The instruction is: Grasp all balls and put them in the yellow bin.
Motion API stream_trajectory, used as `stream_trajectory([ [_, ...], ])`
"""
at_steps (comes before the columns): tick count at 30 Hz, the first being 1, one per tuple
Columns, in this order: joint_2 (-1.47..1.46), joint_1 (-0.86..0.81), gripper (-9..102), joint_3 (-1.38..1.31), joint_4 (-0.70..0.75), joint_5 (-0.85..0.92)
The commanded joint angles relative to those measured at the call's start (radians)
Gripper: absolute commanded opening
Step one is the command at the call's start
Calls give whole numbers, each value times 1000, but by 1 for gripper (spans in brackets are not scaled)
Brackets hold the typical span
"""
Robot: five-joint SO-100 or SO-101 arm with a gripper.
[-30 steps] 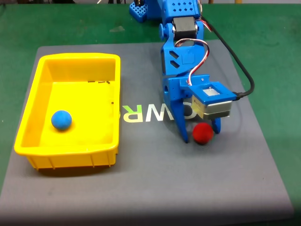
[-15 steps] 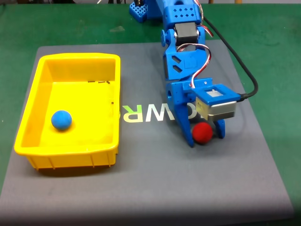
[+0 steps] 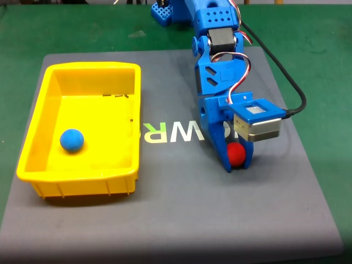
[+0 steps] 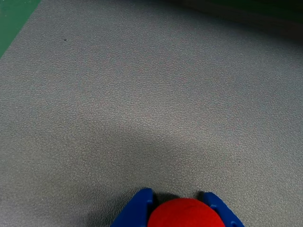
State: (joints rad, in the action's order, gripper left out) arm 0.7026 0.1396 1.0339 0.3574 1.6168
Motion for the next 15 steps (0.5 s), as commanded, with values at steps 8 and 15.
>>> stream_trajectory([
  [8,138,-20,0,-94,-2,-31],
  [15,272,-84,0,-94,6,-28],
])
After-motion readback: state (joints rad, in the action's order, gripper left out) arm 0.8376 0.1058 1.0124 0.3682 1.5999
